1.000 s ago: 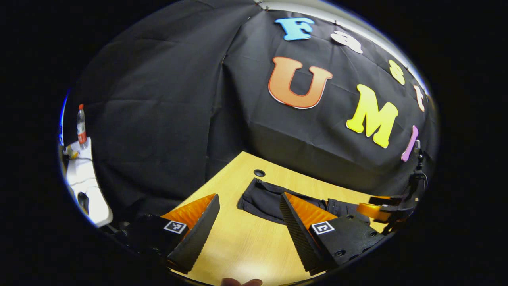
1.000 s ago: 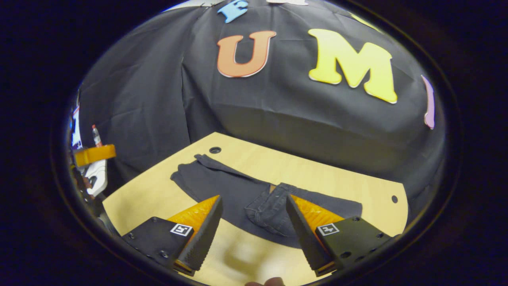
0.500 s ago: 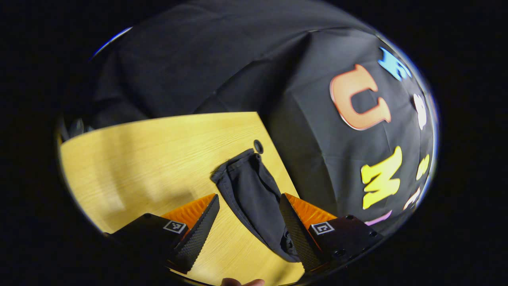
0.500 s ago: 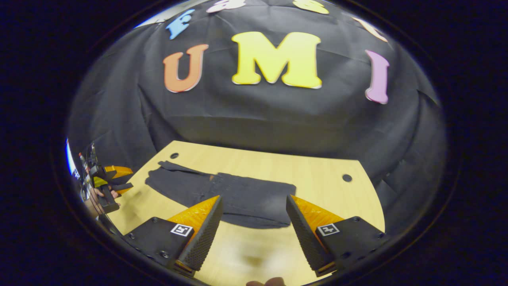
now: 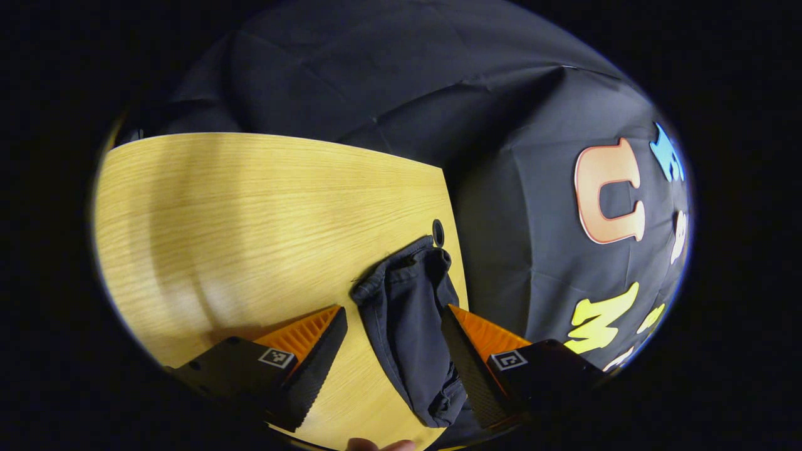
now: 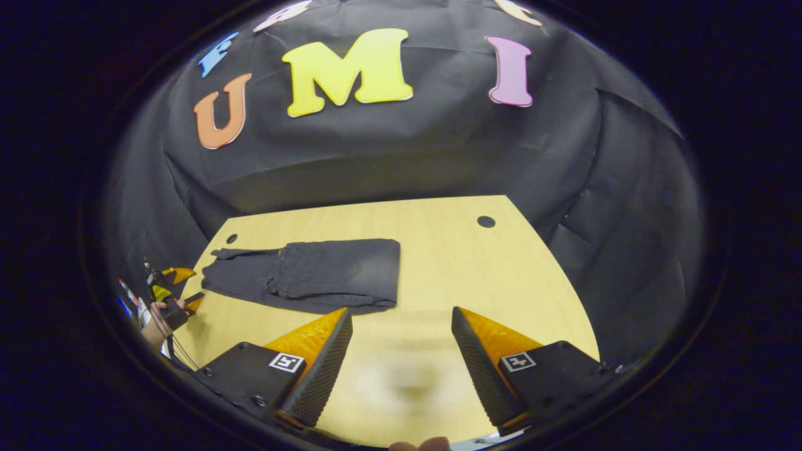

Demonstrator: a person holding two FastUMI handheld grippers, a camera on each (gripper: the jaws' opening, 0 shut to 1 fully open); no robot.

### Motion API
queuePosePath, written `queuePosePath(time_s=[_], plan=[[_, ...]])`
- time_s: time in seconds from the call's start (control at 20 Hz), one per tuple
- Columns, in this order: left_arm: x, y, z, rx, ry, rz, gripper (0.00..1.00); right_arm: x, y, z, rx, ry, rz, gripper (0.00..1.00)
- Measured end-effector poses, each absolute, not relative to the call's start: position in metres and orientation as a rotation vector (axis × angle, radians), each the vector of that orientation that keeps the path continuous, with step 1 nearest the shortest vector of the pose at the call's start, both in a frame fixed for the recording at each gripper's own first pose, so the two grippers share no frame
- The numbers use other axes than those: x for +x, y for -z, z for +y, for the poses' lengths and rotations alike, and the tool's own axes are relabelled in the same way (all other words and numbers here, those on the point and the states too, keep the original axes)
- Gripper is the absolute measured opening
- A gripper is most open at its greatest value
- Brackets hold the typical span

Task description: Grasp the waist and the cuffs of the jeans and fold them to make the two legs overlap; first hold the waist and fold one-third of the jeans toward the cuffs, then hold the cuffs and fold the remaining one-third in the same direction to finish folding.

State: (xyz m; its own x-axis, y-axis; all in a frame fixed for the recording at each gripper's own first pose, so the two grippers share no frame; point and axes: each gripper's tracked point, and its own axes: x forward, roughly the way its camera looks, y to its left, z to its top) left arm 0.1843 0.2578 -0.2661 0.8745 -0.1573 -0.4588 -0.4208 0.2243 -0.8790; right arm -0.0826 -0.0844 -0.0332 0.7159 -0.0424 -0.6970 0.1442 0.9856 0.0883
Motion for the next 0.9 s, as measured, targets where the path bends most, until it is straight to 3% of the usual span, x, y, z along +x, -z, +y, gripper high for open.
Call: queuePosePath(time_s=[0.25, 0.3, 0.45, 0.55, 0.6, 0.7, 0.75, 0.8, 0.85, 0.9], plan=[[0.206, 0.27, 0.255, -1.322, -0.183, 0.488, 0.98, -0.087, 0.03, -0.1, 0.168, 0.148, 0.764, 0.96], [0.21, 0.274, 0.253, -1.316, -0.172, 0.493, 0.87, -0.088, 0.03, -0.103, 0.156, 0.152, 0.766, 0.96], [0.218, 0.275, 0.253, -1.332, -0.169, 0.482, 0.83, -0.093, 0.033, -0.108, 0.141, 0.164, 0.778, 0.96], [0.222, 0.275, 0.252, -1.351, -0.169, 0.465, 0.72, -0.098, 0.035, -0.111, 0.147, 0.174, 0.787, 0.96], [0.223, 0.276, 0.251, -1.355, -0.163, 0.462, 0.75, -0.101, 0.037, -0.113, 0.149, 0.178, 0.793, 0.96], [0.228, 0.276, 0.247, -1.354, -0.137, 0.461, 0.65, -0.105, 0.041, -0.118, 0.153, 0.195, 0.803, 0.96], [0.23, 0.275, 0.245, -1.35, -0.125, 0.463, 0.72, -0.108, 0.042, -0.119, 0.158, 0.202, 0.808, 0.96], [0.233, 0.277, 0.243, -1.34, -0.121, 0.469, 0.72, -0.111, 0.043, -0.12, 0.164, 0.207, 0.812, 0.96], [0.233, 0.281, 0.243, -1.324, -0.127, 0.481, 0.64, -0.113, 0.045, -0.12, 0.17, 0.211, 0.817, 0.96], [0.233, 0.283, 0.242, -1.309, -0.129, 0.489, 0.66, -0.116, 0.045, -0.121, 0.173, 0.211, 0.818, 0.96]])
